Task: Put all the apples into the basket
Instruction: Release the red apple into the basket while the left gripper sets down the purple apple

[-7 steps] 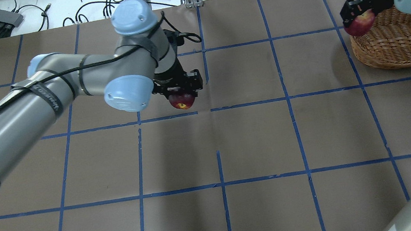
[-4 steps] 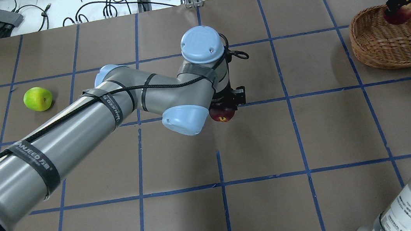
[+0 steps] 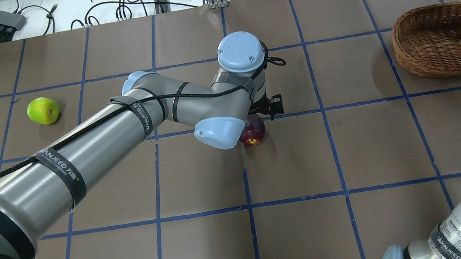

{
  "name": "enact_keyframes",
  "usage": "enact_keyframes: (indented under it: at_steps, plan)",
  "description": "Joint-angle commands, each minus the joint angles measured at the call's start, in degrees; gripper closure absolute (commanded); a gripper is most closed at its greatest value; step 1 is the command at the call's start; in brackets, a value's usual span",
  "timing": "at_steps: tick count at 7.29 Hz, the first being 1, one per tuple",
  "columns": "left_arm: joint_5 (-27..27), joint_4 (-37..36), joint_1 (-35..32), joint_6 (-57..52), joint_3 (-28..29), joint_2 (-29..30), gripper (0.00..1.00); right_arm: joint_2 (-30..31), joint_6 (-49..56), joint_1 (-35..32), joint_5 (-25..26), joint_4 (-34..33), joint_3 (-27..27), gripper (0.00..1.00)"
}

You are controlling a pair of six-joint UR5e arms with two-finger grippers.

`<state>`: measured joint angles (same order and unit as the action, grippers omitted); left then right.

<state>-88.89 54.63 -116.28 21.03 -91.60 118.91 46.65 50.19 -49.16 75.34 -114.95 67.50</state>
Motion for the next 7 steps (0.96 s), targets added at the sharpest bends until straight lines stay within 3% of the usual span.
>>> enact_keyframes:
  at_steps: [1,2,5,7]
  plan:
    - [0.0,19.6,6.7,-3.7,11.4,-1.8,0.0,0.7,0.2,0.5,1.1,2.8,-0.2,0.0]
    - [-0.9,25.2,10.3,-12.4,12.8,-3.3,0.0,3.6,-1.0,-1.0,6.8,8.5,-0.8,0.0]
    - [-5.9,26.7,24.1,-32.3,9.3,-6.0,0.0,12.2,-7.2,-13.8,8.7,16.6,-0.3,0.0]
    - [-5.9,25.9,37.9,-46.2,10.4,-4.3,0.0,15.3,-25.5,-27.3,11.6,25.7,-0.5,0.0]
